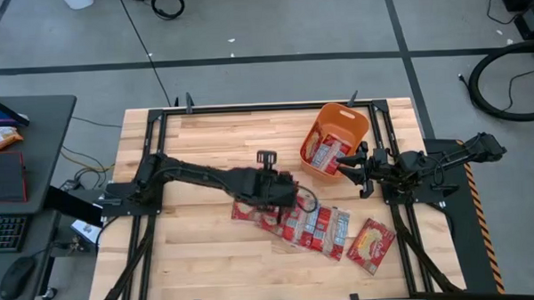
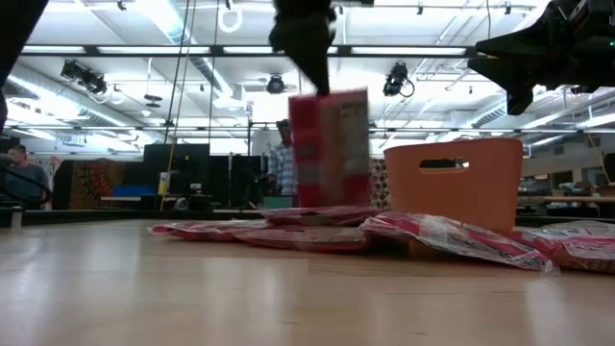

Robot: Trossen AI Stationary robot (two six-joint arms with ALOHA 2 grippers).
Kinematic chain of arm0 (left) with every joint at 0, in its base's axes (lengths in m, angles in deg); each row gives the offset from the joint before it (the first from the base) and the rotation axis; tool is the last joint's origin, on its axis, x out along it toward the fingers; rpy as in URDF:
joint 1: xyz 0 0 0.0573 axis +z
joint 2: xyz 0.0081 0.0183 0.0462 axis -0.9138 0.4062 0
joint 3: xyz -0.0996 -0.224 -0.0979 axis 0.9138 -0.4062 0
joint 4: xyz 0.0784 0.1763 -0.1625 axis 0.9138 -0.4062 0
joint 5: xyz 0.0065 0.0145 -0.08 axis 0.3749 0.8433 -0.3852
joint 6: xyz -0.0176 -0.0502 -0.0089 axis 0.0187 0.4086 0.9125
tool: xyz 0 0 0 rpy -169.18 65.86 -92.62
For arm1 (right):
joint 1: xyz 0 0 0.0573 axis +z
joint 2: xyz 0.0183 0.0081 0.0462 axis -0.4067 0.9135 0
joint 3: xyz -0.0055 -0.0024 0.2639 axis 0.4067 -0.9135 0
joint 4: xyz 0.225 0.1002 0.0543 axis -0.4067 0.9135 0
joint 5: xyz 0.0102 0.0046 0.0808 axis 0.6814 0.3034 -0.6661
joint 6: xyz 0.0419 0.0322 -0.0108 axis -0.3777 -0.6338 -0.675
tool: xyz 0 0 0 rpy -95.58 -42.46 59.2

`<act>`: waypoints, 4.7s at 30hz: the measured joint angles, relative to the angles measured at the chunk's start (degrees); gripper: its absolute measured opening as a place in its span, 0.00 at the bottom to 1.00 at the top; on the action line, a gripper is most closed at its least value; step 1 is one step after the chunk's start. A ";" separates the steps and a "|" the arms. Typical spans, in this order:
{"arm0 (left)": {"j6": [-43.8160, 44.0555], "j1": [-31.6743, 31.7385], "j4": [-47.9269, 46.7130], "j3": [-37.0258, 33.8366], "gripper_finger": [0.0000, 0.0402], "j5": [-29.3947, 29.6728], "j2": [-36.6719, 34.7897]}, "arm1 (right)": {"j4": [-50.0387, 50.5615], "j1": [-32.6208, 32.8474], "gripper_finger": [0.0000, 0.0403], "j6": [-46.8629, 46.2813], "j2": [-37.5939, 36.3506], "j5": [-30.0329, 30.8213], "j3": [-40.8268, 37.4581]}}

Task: Sort popcorn bags into baskets
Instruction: Put the red popcorn bag into the orange bin

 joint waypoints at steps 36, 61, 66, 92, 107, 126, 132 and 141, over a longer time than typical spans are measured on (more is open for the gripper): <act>-22.32 26.59 39.23 17.86 0.00 -32.64 8.15 | 0.01 -0.01 0.36 0.00 0.00 0.02 0.00; -22.44 26.57 33.90 17.84 0.05 -40.39 17.70 | 0.00 -0.01 0.36 0.00 0.00 0.02 0.00; -24.14 24.32 25.22 17.84 0.24 -40.56 17.70 | 0.00 0.00 0.36 0.00 0.00 0.01 0.00; -10.17 9.65 -3.18 18.98 0.31 -41.72 13.16 | 0.02 0.01 0.36 0.00 0.00 0.00 0.00; 6.88 -5.14 0.51 1.94 0.43 -20.00 13.92 | 0.04 -0.01 0.36 0.00 0.00 0.00 0.00; 7.30 -7.79 8.36 -10.04 0.41 -15.32 13.66 | 0.02 0.00 0.36 0.00 0.00 0.00 0.00; 7.17 -7.72 8.56 -10.09 0.11 -13.39 13.66 | 0.02 -0.01 0.36 0.00 0.00 0.00 0.00; 4.62 -7.13 1.46 -2.95 0.02 -13.96 13.36 | 0.02 -0.01 0.36 0.00 0.00 0.00 0.00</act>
